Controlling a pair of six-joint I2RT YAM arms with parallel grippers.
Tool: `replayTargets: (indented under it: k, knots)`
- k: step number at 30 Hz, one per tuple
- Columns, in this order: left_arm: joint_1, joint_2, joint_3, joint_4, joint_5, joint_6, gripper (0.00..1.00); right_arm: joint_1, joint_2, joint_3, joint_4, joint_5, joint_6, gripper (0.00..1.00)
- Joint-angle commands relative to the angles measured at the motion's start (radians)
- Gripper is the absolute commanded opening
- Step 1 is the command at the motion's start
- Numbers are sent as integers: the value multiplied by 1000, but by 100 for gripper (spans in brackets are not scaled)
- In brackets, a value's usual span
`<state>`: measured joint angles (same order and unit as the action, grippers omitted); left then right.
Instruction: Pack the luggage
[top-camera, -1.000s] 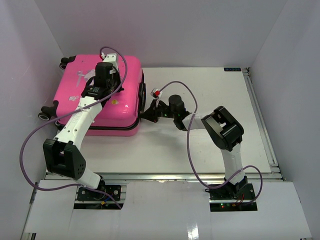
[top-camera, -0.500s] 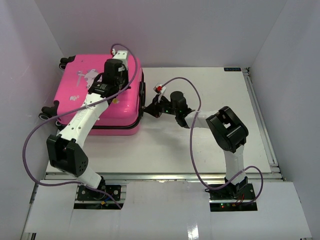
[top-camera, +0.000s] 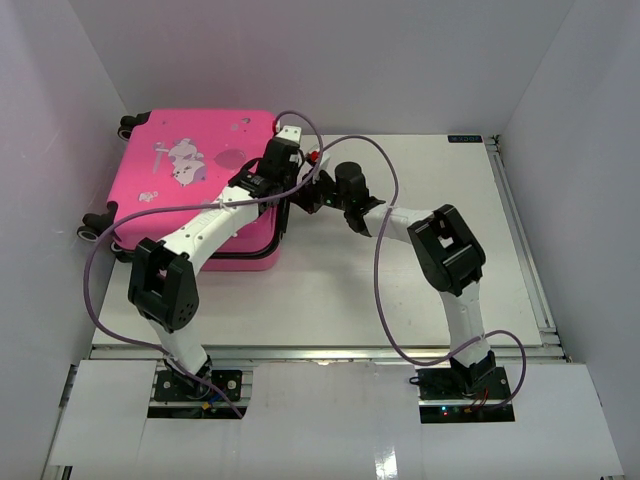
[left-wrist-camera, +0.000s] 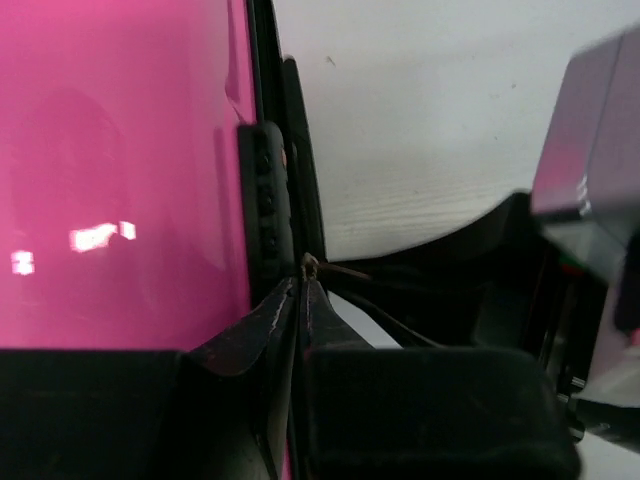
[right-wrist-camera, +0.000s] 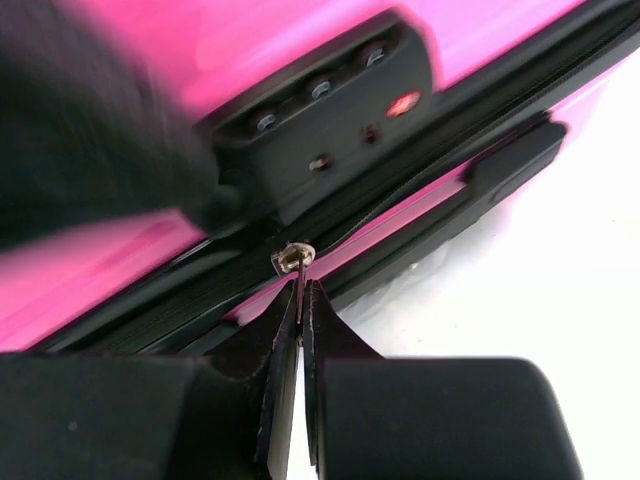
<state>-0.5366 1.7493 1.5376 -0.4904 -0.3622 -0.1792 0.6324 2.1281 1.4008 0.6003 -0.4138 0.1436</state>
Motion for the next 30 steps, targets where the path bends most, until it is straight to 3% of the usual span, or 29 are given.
replayTargets:
  k: [1,11,18,25,30]
  knots:
    - [4,-92,-104,16,-143,-90,20,-43,48,103,24,62,2,8]
    - [7,-177,-300,46,-251,-140,20,-93,149,258,17,48,41,8]
    - [63,-240,-359,71,-207,-141,22,-108,217,320,132,29,140,8]
    - [100,-287,-432,76,-259,-166,24,-124,308,479,149,46,195,8]
    - [135,-328,-449,44,-324,-213,25,-124,324,484,193,17,238,8]
